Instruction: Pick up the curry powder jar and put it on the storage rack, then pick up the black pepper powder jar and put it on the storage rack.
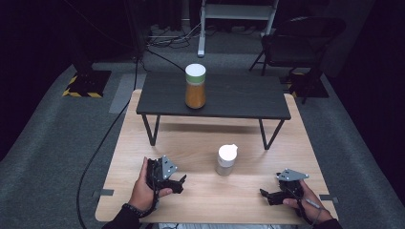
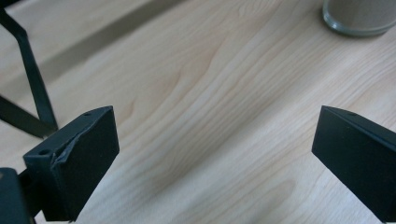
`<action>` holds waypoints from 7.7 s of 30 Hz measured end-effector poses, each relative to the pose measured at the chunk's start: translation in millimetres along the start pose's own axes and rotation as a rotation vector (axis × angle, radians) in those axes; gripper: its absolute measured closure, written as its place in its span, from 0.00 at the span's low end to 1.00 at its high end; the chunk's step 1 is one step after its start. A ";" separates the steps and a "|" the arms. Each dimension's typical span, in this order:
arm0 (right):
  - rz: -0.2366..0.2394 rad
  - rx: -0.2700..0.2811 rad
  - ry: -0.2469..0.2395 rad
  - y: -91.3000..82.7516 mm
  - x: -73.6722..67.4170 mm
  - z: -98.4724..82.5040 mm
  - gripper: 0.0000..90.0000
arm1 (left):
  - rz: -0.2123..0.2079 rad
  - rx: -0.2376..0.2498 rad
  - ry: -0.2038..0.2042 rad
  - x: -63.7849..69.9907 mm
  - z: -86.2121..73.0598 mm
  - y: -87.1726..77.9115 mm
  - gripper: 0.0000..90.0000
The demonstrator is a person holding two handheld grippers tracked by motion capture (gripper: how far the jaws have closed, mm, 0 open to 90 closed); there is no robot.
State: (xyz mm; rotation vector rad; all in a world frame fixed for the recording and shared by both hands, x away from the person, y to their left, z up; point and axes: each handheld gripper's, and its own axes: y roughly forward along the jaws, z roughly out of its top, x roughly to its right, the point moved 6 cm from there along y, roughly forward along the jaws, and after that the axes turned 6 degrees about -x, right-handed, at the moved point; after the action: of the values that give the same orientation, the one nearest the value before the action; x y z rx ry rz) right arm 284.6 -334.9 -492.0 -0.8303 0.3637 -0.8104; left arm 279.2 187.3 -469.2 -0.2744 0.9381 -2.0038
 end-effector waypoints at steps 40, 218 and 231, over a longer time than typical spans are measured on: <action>0.001 -0.001 -0.001 0.0 0.1 0.1 0.00 | -0.086 -0.122 -0.157 -42.2 -37.8 8.2 0.00; 0.000 0.386 0.157 55.3 -85.2 93.5 0.31 | -0.098 -0.121 -0.143 -44.6 -37.5 8.9 0.00; -0.036 0.417 0.169 32.2 -79.0 93.8 0.32 | -0.098 -0.121 -0.144 -44.6 -37.5 9.0 0.00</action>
State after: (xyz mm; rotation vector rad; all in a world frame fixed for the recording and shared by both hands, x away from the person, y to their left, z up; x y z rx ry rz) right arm 303.1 -214.1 -458.3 -0.3810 0.3145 -0.9525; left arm 291.9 238.9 -494.6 -0.5336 0.9710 -1.9894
